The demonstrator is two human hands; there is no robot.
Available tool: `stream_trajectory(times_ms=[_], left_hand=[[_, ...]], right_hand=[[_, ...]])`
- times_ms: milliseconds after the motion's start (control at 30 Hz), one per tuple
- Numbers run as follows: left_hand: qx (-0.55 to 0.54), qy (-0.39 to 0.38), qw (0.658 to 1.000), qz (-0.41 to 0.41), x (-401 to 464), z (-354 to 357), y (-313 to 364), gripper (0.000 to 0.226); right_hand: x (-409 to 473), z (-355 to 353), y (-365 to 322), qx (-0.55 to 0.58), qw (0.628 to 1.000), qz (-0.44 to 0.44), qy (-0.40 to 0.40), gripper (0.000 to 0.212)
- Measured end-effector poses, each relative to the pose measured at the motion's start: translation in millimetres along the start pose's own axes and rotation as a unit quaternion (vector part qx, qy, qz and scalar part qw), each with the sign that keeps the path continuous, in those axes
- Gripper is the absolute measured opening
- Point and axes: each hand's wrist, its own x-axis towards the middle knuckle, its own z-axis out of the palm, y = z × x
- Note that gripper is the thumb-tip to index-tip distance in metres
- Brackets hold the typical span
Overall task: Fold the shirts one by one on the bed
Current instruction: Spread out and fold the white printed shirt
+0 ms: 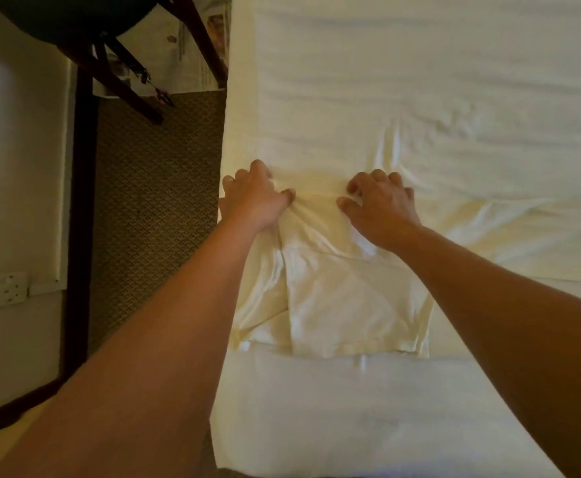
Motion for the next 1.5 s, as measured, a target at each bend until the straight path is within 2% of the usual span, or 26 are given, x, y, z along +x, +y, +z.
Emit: stream_trajectory(times_ms=[67,133,200,267,333,400,433,500,533,600,667,833,933,1000,1067,1133,1200,1400,1433,1500], left_hand=[[-0.073,-0.006,0.997,0.031,10,-5,-8,0.035],[-0.194,-0.010,0.980,0.033,15,-12,-14,0.021],[-0.256,-0.010,0.966,0.030,17,-18,-21,0.019],[-0.279,0.036,0.960,0.013,19,-16,-28,0.016],[-0.218,0.138,0.966,-0.005,12,-11,-29,0.016],[-0.071,0.246,0.964,0.076,-9,2,-23,0.025],[-0.015,0.257,0.955,0.148,-22,11,-18,0.032],[0.093,0.171,0.945,0.261,-44,33,-12,0.052],[0.143,0.118,0.944,0.273,-50,42,-13,0.062],[0.202,0.044,0.948,0.242,-45,50,-23,0.073],[0.224,0.015,0.949,0.222,-34,49,-35,0.074],[0.254,-0.006,0.947,0.197,-22,38,-40,0.067],[0.256,0.044,0.945,0.198,-33,42,-30,0.063],[0.235,0.104,0.941,0.220,-45,43,-23,0.057],[0.223,0.135,0.932,0.251,-58,45,-21,0.049],[0.220,0.129,0.930,0.264,-70,47,-24,0.041],[0.208,0.118,0.938,0.250,-79,50,-32,0.035],[0.154,0.044,0.961,0.227,-81,47,-37,0.047],[0.154,0.036,0.962,0.221,-80,45,-36,0.050],[0.158,0.025,0.964,0.214,-78,42,-32,0.052]], right_hand=[[8,-1,0,0.025,1.000,-0.007,0.003,0.022],[14,-6,0,0.068,0.997,0.007,0.018,0.020],[17,-8,-3,0.072,0.997,0.016,0.020,0.020],[16,-2,-4,0.052,0.998,0.013,0.039,0.019],[9,6,-3,0.031,0.995,0.000,0.095,0.020],[-6,14,-1,0.013,0.988,-0.022,0.155,0.025],[-16,19,0,0.014,0.983,-0.040,0.178,0.028],[-39,30,1,0.006,0.977,-0.088,0.196,0.034],[-50,38,4,-0.010,0.977,-0.111,0.181,0.039],[-68,51,15,-0.066,0.985,-0.124,0.103,0.054],[-79,59,36,-0.125,0.988,-0.093,0.023,0.067],[-87,58,66,-0.153,0.986,-0.070,-0.012,0.076],[-94,54,53,-0.134,0.989,-0.052,0.027,0.075],[-105,54,39,-0.099,0.988,-0.092,0.076,0.062],[-123,64,24,-0.043,0.978,-0.174,0.106,0.039],[-137,72,5,0.028,0.976,-0.208,0.058,0.031],[-145,77,-11,0.039,0.984,-0.173,-0.028,0.037],[-145,71,-43,-0.051,0.991,-0.047,-0.118,0.076],[-144,72,-47,-0.054,0.989,-0.041,-0.130,0.076],[-142,70,-50,-0.031,0.990,-0.027,-0.136,0.059]])
